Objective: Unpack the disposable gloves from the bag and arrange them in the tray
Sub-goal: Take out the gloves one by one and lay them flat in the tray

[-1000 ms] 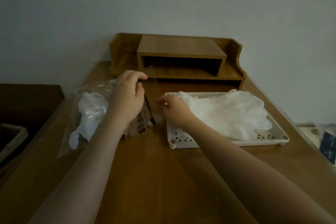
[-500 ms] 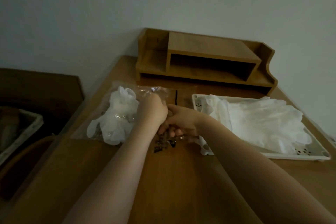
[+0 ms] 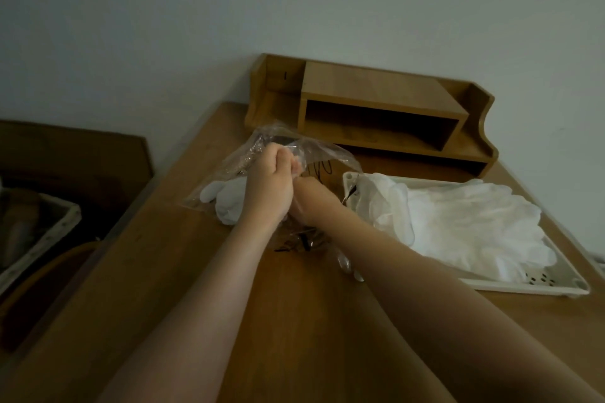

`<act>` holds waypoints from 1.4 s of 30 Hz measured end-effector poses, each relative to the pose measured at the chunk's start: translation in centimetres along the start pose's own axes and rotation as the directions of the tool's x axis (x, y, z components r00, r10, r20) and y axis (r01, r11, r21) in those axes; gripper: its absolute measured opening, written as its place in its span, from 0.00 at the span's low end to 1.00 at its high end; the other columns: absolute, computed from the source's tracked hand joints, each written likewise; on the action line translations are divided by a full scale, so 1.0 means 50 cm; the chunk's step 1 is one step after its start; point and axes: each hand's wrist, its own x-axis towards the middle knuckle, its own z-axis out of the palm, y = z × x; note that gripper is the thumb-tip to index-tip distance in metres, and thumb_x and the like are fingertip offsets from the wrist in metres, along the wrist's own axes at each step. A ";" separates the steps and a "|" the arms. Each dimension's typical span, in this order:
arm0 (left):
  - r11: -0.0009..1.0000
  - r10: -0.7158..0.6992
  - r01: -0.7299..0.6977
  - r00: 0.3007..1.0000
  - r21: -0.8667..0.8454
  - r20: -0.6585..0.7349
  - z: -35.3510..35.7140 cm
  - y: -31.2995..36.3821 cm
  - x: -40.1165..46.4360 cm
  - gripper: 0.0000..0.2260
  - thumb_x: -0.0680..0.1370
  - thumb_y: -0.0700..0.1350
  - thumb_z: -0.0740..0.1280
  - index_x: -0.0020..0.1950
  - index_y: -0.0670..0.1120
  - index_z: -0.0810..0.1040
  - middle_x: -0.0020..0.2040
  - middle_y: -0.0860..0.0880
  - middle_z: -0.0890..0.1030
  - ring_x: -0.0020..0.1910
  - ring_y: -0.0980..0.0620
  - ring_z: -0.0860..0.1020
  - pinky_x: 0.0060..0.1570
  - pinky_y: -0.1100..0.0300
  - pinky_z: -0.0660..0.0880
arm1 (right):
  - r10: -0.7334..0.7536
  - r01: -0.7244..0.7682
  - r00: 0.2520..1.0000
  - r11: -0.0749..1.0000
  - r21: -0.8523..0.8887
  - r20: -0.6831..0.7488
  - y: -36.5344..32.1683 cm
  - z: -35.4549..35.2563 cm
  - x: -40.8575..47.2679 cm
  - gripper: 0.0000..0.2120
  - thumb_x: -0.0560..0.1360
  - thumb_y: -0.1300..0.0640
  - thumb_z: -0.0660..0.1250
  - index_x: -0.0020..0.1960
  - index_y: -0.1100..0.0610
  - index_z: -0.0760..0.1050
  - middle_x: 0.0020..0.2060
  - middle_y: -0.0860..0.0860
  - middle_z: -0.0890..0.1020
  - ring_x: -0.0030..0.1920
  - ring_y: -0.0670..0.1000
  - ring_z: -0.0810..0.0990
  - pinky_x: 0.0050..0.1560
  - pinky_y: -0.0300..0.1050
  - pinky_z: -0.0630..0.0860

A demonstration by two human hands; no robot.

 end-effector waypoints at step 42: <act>0.388 0.051 -0.346 0.933 0.854 0.355 0.044 -0.003 -0.055 0.14 0.77 0.57 0.58 0.35 0.53 0.74 0.57 0.54 0.77 0.71 0.48 0.60 0.69 0.38 0.37 | 0.324 0.259 0.941 -0.506 0.823 -0.097 0.158 -0.206 -0.272 0.16 0.80 0.50 0.57 0.51 0.61 0.76 0.40 0.55 0.80 0.42 0.52 0.80 0.48 0.48 0.78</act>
